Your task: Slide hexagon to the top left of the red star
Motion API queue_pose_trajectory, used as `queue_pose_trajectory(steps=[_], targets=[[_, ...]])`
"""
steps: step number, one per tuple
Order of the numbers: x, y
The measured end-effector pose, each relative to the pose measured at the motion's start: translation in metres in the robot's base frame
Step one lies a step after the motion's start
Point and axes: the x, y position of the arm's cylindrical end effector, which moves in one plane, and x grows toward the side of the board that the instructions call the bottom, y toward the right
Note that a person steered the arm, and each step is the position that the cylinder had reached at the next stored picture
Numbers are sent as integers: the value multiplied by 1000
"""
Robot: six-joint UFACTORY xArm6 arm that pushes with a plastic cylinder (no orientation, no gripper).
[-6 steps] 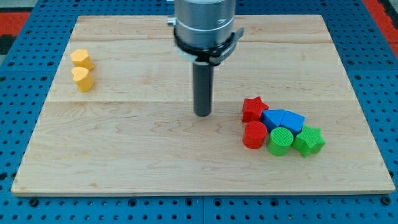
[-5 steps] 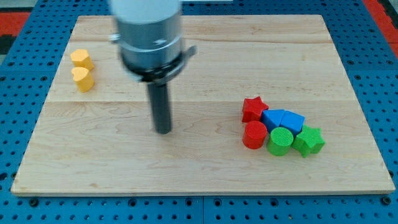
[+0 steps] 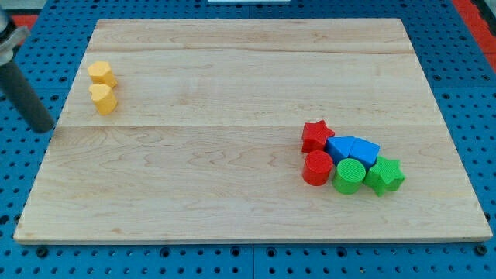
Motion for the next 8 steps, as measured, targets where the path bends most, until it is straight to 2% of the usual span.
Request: queue_pose_trajectory(steps=[1, 2, 4, 6, 7, 8], targets=[[-69, 5], [-84, 81], [-83, 244], [-100, 273], [-160, 250], [-162, 145]])
